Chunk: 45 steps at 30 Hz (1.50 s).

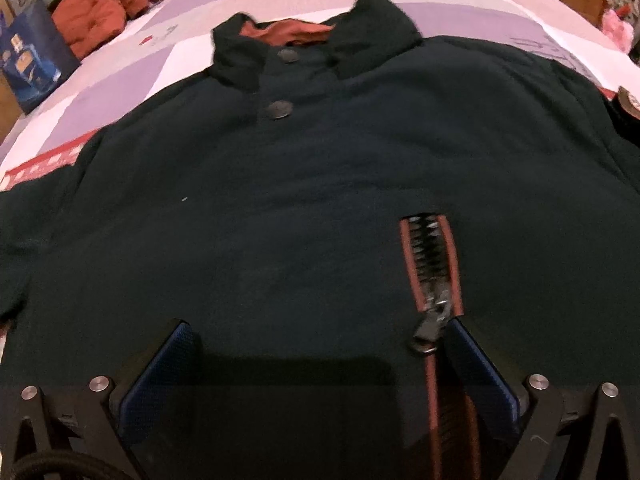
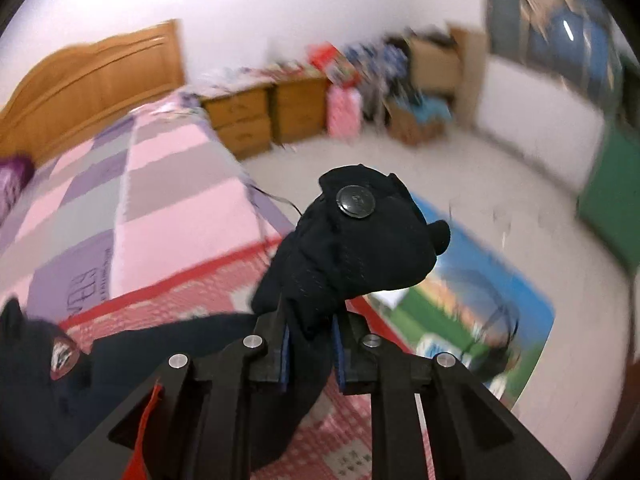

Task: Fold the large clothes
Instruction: 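Grasp the sleeve cuff with the right gripper and lift it, then fold the held sleeve across the jacket body with the right gripper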

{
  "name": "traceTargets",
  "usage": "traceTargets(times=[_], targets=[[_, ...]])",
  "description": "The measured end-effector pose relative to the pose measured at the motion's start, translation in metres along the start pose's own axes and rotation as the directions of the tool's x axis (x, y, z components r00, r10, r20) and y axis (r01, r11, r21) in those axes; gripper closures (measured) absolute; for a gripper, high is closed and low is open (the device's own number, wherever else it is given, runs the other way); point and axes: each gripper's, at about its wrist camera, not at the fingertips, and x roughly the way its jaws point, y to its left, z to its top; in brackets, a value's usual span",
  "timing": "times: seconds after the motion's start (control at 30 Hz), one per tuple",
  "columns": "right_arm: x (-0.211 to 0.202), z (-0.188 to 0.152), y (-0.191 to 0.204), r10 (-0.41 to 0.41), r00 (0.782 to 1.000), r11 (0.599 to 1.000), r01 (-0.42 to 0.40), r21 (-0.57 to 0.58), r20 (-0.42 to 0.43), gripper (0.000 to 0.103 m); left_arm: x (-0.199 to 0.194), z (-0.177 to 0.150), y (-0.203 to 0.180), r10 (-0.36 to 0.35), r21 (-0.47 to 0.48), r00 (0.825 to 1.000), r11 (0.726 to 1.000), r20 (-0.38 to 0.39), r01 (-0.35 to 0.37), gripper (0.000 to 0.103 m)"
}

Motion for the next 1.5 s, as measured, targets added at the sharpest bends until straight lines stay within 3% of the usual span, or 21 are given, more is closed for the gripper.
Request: traceTargets(times=[0.2,0.33,0.53,0.77,0.87,1.0,1.5], targets=[[-0.06,0.019,0.129,0.104,0.985,0.951,-0.058,-0.304,0.137,0.086,-0.007,-0.005,0.034,-0.01,-0.058,1.0,0.998,-0.007,0.01,0.0],[-0.087,0.008,0.222,0.223,0.965,0.885,-0.141,-0.443,0.139,0.087,-0.024,-0.01,0.06,0.002,-0.051,1.0,0.999,0.027,0.0,0.0],[-0.12,-0.058,0.371,0.384,0.922,0.727,-0.269,-0.632,0.05,0.087,-0.047,-0.022,0.1,0.016,-0.041,0.998,0.999,0.062,-0.014,0.0],[-0.124,-0.151,0.48,0.441,0.892,0.582,-0.37,-0.724,-0.101,0.087,-0.049,-0.044,0.142,0.063,-0.015,0.995,0.998,0.072,-0.062,0.0],[-0.124,-0.187,0.505,0.44,0.888,0.542,-0.384,-0.748,-0.137,0.087,-0.044,-0.053,0.157,0.067,-0.031,0.996,0.997,0.054,-0.066,0.0],[-0.116,-0.209,0.513,0.43,0.888,0.538,-0.398,-0.743,-0.165,0.087,-0.035,-0.06,0.171,0.07,-0.065,0.997,0.996,0.028,-0.069,0.0],[-0.104,-0.216,0.513,0.422,0.878,0.567,-0.451,-0.689,-0.227,0.087,-0.03,-0.067,0.175,0.06,-0.076,0.998,0.995,0.013,-0.059,0.0]])
